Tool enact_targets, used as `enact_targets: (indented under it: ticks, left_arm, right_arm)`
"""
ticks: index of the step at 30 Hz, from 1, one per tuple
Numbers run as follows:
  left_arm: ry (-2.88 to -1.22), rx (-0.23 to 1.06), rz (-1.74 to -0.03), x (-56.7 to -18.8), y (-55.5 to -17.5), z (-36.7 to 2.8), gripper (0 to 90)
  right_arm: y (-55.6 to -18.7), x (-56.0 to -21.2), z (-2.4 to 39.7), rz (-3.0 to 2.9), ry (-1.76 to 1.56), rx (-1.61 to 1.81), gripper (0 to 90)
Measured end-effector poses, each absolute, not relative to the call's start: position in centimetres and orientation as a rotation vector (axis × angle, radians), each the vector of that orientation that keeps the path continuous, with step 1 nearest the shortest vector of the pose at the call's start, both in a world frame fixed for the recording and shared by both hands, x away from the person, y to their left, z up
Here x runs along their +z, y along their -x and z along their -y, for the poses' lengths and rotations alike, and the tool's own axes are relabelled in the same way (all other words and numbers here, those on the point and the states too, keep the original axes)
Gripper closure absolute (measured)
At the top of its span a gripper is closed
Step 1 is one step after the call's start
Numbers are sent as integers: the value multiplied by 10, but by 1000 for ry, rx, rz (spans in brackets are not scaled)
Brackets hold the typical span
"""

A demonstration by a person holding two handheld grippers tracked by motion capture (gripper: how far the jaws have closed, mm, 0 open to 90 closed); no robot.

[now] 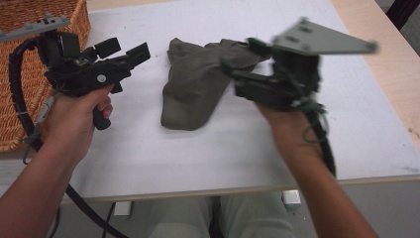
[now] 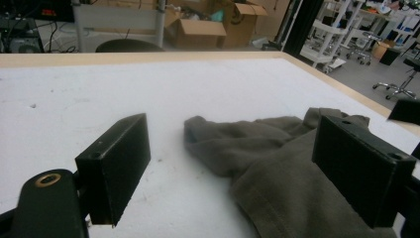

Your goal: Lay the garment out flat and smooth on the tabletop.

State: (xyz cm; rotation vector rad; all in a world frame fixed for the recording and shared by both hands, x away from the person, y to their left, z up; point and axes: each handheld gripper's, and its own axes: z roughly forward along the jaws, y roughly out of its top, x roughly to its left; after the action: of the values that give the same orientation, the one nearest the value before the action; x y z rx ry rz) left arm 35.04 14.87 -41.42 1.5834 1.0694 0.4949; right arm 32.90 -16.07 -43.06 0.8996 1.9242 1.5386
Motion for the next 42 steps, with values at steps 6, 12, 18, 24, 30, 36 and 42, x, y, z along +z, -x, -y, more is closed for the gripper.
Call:
enact_targets:
  ticks: [6,12,18,24,30,36,42]
  left_arm:
    - [-1585,488,-1073,-416,-352,-148,156]
    - [-1596,482,-1072,-418,-354,-149,157]
    - [-1607,456,-1061,-420,-355,-141,156]
    - [-1710,311,-950,-425,-352,-103,209]
    - [-1852,169,-930,-438,-364,-70,271]
    - [-1865,110,-950,-444,-368,-71,832]
    - [-1840,148,-990,-434,-352,-95,866]
  right_arm:
    - [-348,-431,105,-2230,-921,1225,867]
    - [-328,-426,139,-2193,-915,1326,885]
    - [-280,-436,199,-2173,-951,1385,884]
    - [-269,-421,229,-2059,-1113,1441,572]
    - [-287,-410,183,-2206,-971,1427,505]
    - [-297,-431,161,-2282,-967,1224,837]
    - [-280,-429,184,-2223,-977,1299,895]
